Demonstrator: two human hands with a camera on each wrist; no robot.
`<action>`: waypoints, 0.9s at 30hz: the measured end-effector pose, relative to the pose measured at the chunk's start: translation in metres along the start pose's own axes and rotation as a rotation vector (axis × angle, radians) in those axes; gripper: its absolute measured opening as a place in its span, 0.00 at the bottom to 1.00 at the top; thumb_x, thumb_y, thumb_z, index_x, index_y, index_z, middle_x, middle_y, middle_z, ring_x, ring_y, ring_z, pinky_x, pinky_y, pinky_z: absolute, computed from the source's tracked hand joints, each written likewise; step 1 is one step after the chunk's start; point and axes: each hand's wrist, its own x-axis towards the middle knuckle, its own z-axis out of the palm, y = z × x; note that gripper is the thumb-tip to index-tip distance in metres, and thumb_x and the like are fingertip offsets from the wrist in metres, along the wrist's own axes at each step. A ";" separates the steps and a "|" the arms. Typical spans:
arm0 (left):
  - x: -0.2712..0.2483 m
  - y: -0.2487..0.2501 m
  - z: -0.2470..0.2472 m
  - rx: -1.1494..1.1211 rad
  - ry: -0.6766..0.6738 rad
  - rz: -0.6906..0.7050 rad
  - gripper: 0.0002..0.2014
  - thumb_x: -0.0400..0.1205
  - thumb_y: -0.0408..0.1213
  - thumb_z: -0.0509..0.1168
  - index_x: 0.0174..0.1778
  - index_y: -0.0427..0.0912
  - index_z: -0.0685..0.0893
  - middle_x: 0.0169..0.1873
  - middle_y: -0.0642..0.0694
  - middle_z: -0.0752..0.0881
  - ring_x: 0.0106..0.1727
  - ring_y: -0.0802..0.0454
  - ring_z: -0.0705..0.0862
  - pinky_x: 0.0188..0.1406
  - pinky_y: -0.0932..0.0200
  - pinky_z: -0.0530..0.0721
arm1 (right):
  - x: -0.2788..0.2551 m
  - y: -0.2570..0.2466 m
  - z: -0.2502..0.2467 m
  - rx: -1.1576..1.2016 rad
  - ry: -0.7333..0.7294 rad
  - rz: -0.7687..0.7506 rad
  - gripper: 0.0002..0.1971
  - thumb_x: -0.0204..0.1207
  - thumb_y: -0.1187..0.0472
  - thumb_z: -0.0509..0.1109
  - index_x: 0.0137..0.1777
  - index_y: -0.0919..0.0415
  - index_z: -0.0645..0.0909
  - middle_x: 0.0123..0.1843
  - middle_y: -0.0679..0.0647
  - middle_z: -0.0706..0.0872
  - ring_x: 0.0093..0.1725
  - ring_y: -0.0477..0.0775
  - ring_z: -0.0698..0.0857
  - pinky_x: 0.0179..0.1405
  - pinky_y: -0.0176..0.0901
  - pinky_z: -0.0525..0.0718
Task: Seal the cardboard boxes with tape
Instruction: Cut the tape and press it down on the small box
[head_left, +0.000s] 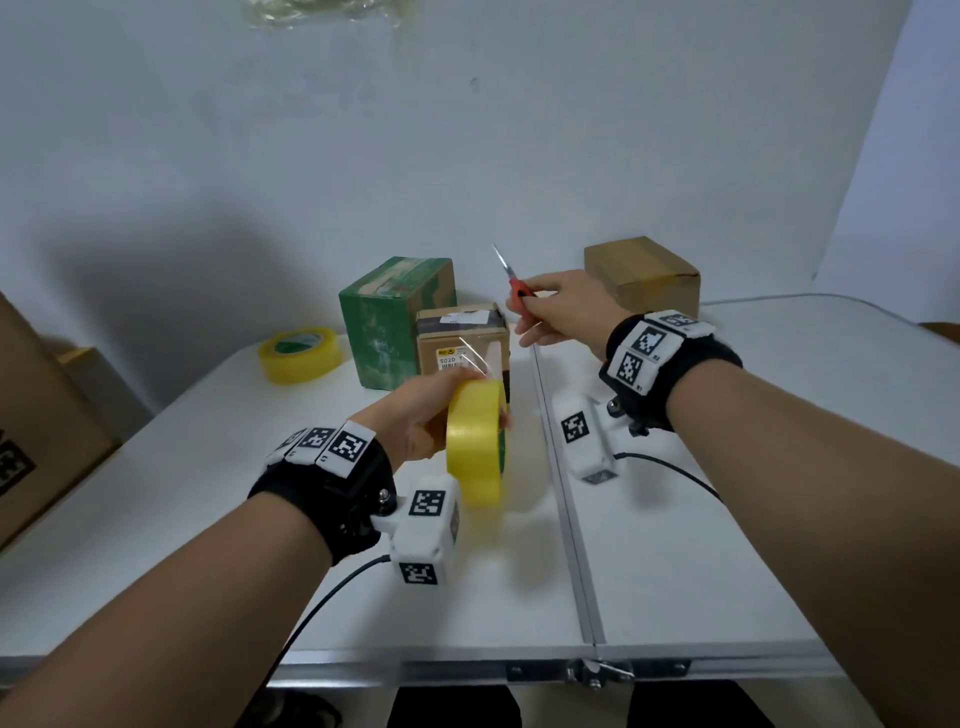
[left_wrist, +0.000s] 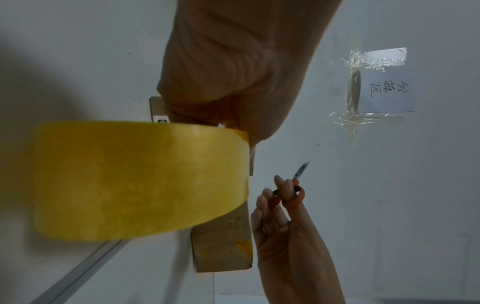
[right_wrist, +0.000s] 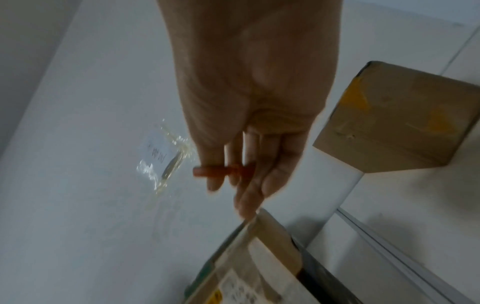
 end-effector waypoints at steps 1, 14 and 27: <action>0.000 0.000 0.001 0.002 0.000 0.004 0.14 0.84 0.40 0.65 0.62 0.36 0.77 0.55 0.29 0.88 0.47 0.38 0.90 0.60 0.43 0.85 | -0.002 -0.003 -0.005 -0.027 -0.095 0.075 0.07 0.82 0.55 0.70 0.50 0.57 0.86 0.40 0.57 0.89 0.32 0.49 0.87 0.42 0.41 0.87; -0.016 -0.001 0.007 0.031 0.045 0.023 0.14 0.85 0.39 0.65 0.62 0.36 0.77 0.51 0.29 0.89 0.42 0.40 0.91 0.54 0.45 0.88 | 0.000 0.014 -0.037 -0.277 -0.552 0.452 0.23 0.55 0.39 0.85 0.47 0.52 0.92 0.39 0.54 0.81 0.35 0.50 0.75 0.41 0.41 0.72; -0.022 0.000 0.007 0.077 0.034 0.031 0.13 0.85 0.38 0.64 0.62 0.35 0.76 0.51 0.29 0.89 0.44 0.38 0.90 0.58 0.44 0.87 | 0.007 0.017 -0.015 -0.331 -0.622 0.476 0.30 0.48 0.37 0.86 0.50 0.52 0.92 0.48 0.57 0.78 0.45 0.57 0.68 0.46 0.45 0.67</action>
